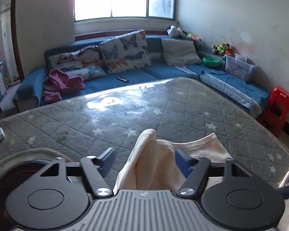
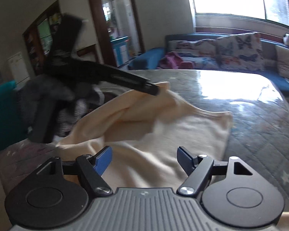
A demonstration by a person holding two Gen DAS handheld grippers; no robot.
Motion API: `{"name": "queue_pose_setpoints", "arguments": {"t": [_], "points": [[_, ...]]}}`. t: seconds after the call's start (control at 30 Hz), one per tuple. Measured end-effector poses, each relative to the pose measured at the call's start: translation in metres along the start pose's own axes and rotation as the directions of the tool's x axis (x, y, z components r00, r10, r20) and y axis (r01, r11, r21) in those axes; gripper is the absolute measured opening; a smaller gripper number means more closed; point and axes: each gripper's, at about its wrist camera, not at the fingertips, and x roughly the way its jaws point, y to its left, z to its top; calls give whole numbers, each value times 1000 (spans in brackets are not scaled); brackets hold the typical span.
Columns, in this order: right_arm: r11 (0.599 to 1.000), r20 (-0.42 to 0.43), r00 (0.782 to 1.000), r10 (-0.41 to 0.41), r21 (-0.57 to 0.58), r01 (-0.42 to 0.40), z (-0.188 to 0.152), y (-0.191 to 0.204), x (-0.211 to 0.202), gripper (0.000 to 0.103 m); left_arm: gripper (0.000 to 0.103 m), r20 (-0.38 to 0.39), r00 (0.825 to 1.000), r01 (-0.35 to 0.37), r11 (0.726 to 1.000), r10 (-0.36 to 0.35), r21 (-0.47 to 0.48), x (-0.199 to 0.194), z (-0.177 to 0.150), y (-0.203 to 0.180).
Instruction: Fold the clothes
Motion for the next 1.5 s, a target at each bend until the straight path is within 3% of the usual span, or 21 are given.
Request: {"name": "queue_pose_setpoints", "arguments": {"t": [0.1,0.27,0.47,0.6,0.67,0.77,0.8,0.9,1.17,1.23,1.33,1.5], "points": [[998,-21,999,40,-44,-41,1,13,8,75,22,-27,999,25,1000,-26,-17,10,-4,10],[988,-49,994,102,-108,-107,0,33,15,75,14,-2,998,68,993,-69,-95,-3,-14,27],[970,-76,986,147,-182,-159,-1,60,26,73,11,83,995,62,982,-48,-180,-48,-20,53],[961,-87,982,166,-210,-181,-3,77,33,68,9,116,993,39,983,-18,-181,-68,-21,65],[956,-82,984,161,-235,-176,-5,86,34,67,9,107,994,51,983,-32,-175,-70,-21,66],[950,-66,984,165,-257,-176,-3,99,36,65,21,93,995,62,985,-47,-161,-71,-20,65],[949,-61,984,168,-261,-178,-2,103,37,64,32,87,995,62,987,-49,-152,-68,-18,63],[945,-57,982,181,-266,-189,2,112,43,62,51,70,996,60,990,-51,-130,-56,-10,55],[935,-81,976,202,-279,-217,5,123,63,56,49,-7,995,98,992,-99,-76,-6,11,34],[934,-89,975,205,-280,-222,5,123,67,54,29,-27,994,103,993,-105,-58,6,11,31],[930,-97,973,210,-286,-229,4,123,71,51,13,-25,993,116,989,-119,-94,13,7,34],[935,-104,973,204,-275,-225,2,119,75,51,5,21,994,111,979,-109,-168,5,1,50]]}}
